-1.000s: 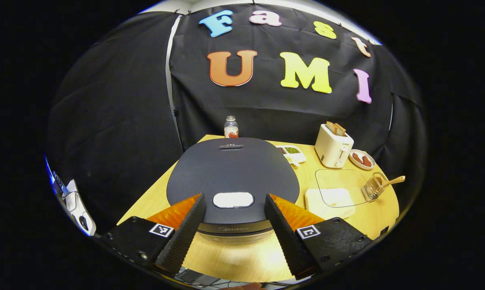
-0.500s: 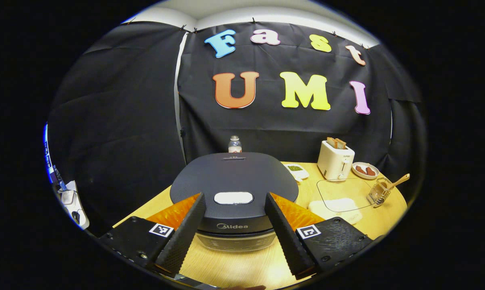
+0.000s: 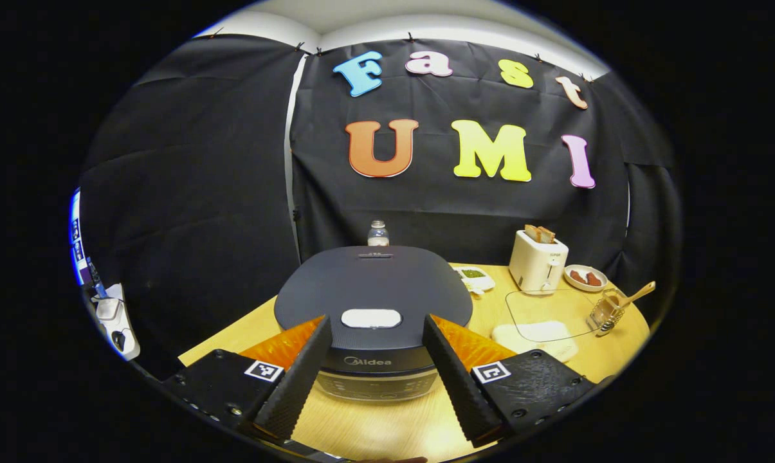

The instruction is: Close the left gripper, press the button to open the rice cooker; take a wooden spoon from the chopstick holder with the right hand, scoop a spoonful of rice and pour it into the rice cooker, then put the wooden spoon back into the chopstick holder.

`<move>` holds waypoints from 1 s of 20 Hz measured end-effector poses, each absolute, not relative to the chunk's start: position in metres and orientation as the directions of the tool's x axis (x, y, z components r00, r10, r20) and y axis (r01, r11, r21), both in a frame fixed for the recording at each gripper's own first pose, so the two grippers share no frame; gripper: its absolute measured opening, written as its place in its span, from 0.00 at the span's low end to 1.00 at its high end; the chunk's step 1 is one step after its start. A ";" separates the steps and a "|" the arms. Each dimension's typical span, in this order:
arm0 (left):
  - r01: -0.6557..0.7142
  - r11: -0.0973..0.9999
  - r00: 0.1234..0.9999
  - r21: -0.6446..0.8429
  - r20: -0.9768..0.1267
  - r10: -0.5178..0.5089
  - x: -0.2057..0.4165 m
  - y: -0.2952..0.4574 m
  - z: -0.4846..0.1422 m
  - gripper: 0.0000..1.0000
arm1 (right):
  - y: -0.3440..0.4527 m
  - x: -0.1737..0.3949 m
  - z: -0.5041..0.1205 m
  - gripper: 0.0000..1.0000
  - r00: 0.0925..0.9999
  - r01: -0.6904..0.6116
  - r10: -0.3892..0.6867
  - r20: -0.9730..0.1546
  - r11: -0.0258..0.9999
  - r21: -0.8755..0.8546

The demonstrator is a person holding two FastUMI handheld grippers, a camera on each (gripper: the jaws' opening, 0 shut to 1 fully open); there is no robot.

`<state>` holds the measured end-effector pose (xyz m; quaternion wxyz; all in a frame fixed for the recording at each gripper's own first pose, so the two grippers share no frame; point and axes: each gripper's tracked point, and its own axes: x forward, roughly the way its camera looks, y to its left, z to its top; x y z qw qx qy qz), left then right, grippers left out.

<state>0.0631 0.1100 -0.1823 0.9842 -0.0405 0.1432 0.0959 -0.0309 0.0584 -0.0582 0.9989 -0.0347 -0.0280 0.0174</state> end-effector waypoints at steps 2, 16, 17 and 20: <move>-0.187 0.979 0.942 -0.084 -0.298 0.155 0.061 0.104 -0.179 0.91 | 0.059 -0.031 -0.054 0.96 0.997 -0.029 0.034 0.063 0.996 -0.083; -0.080 0.995 0.995 -0.055 -0.057 0.077 -0.013 0.042 -0.048 0.94 | 0.042 -0.039 -0.037 0.95 0.997 0.013 -0.006 0.081 0.997 -0.080; -0.071 0.996 0.997 -0.048 -0.042 0.069 -0.019 0.038 -0.039 0.94 | 0.039 -0.038 -0.035 0.95 0.997 0.016 -0.010 0.078 0.997 -0.077; -0.045 0.998 0.999 -0.037 -0.030 0.044 -0.035 0.021 -0.032 0.94 | 0.033 -0.037 -0.034 0.95 0.997 0.019 -0.014 0.069 0.998 -0.068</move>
